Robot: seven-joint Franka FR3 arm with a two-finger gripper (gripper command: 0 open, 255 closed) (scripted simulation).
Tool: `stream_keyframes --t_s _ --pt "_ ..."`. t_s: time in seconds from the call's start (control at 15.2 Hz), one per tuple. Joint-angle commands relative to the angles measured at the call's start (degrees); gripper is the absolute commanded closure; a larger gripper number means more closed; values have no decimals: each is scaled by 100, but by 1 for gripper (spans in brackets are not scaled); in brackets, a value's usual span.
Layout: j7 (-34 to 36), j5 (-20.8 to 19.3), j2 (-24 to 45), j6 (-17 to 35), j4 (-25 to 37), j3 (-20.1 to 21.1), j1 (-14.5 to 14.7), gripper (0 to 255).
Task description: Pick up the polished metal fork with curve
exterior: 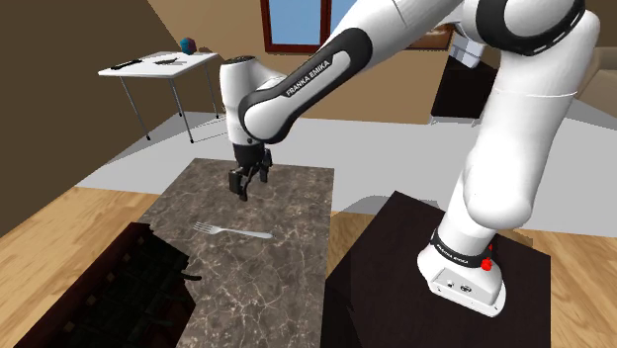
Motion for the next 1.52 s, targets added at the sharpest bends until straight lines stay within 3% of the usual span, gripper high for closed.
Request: stream_keyframes --t_s 0.0,0.59,1.25,1.32,1.45 --pt "143 -201 432 111 321 36 94 0" --pt "623 -1021 2390 213 2158 -46 744 0" --pt "708 -1170 2841 615 2200 -147 842 0" --pt "712 -1171 2844 613 2204 -147 846 255" --pt "711 -1171 2841 618 2197 -147 844 255"
